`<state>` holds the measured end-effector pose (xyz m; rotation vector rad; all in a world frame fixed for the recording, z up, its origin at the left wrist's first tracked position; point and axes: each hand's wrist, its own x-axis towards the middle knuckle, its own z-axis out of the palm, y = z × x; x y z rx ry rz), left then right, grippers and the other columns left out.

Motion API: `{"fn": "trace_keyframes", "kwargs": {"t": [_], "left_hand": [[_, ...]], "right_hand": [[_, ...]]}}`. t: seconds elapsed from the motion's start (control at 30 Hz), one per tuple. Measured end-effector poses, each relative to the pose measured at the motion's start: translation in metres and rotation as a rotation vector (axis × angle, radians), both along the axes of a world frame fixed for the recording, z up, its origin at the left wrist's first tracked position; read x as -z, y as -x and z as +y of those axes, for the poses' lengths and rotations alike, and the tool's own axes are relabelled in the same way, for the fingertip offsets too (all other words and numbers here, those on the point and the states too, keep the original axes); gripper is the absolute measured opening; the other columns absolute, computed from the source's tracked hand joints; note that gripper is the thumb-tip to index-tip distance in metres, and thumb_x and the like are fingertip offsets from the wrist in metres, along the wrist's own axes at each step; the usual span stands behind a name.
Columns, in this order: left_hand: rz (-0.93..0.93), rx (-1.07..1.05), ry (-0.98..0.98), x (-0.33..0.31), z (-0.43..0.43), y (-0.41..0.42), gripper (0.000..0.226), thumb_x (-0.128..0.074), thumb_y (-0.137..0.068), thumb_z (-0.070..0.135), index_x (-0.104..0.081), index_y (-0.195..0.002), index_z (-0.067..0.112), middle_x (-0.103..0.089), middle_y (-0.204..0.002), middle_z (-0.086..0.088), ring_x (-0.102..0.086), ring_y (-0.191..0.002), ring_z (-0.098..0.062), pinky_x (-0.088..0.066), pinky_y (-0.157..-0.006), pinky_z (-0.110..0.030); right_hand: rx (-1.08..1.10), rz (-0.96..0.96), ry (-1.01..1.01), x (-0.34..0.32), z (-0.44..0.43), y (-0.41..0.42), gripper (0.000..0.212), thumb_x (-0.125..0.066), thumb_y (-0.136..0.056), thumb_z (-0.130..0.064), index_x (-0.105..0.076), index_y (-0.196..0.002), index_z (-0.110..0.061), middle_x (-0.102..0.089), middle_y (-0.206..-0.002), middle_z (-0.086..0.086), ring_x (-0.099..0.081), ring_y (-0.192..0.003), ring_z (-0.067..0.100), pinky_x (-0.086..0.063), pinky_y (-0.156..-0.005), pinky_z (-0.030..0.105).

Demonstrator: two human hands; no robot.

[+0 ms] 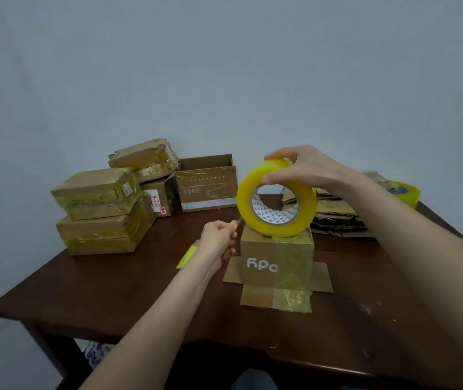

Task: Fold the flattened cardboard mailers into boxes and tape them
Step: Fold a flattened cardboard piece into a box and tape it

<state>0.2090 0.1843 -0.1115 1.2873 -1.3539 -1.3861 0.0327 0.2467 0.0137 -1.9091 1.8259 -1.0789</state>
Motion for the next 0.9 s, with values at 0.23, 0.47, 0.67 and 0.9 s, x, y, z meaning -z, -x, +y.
{"fn": "trace_keyframes", "kwargs": {"t": [0.23, 0.47, 0.67, 0.9], "left_hand": [[-0.315, 0.146, -0.060, 0.013, 0.008, -0.002, 0.045, -0.046, -0.096, 0.048, -0.046, -0.125, 0.014, -0.054, -0.068, -0.006, -0.043, -0.046, -0.013, -0.029, -0.037, -0.019], [-0.035, 0.112, 0.420, 0.013, 0.023, -0.004, 0.064, -0.068, -0.083, 0.033, -0.043, -0.140, 0.020, -0.055, -0.134, 0.004, -0.053, -0.121, -0.012, -0.049, -0.095, -0.028], [-0.101, 0.085, 0.375, 0.018, 0.036, 0.018, 0.032, -0.069, -0.085, 0.032, -0.052, -0.112, 0.032, -0.060, -0.118, 0.009, -0.054, -0.116, -0.012, -0.047, -0.098, -0.041], [-0.193, -0.009, 0.397, 0.019, 0.042, 0.027, 0.055, -0.062, -0.087, 0.038, -0.050, -0.137, 0.018, -0.064, -0.122, -0.004, -0.060, -0.111, -0.023, -0.048, -0.096, -0.045]], "right_hand": [[0.003, -0.195, -0.039, 0.029, 0.000, -0.008, 0.046, -0.078, -0.075, -0.041, -0.056, -0.108, -0.017, -0.063, -0.097, -0.004, -0.062, -0.087, 0.011, -0.050, -0.071, 0.028], [-0.020, -0.366, -0.087, 0.044, 0.010, 0.007, 0.055, -0.082, -0.073, -0.033, -0.056, -0.119, -0.019, -0.065, -0.108, -0.001, -0.063, -0.098, 0.015, -0.052, -0.085, 0.034], [-0.053, -0.380, -0.049, 0.073, 0.020, 0.021, 0.059, -0.084, -0.070, -0.026, -0.058, -0.121, -0.018, -0.069, -0.111, 0.002, -0.065, -0.104, 0.019, -0.052, -0.094, 0.041], [-0.066, -0.576, 0.088, 0.071, 0.015, 0.017, 0.054, -0.079, -0.074, -0.036, -0.056, -0.121, -0.023, -0.068, -0.101, -0.001, -0.066, -0.098, 0.019, -0.054, -0.084, 0.036]]}}
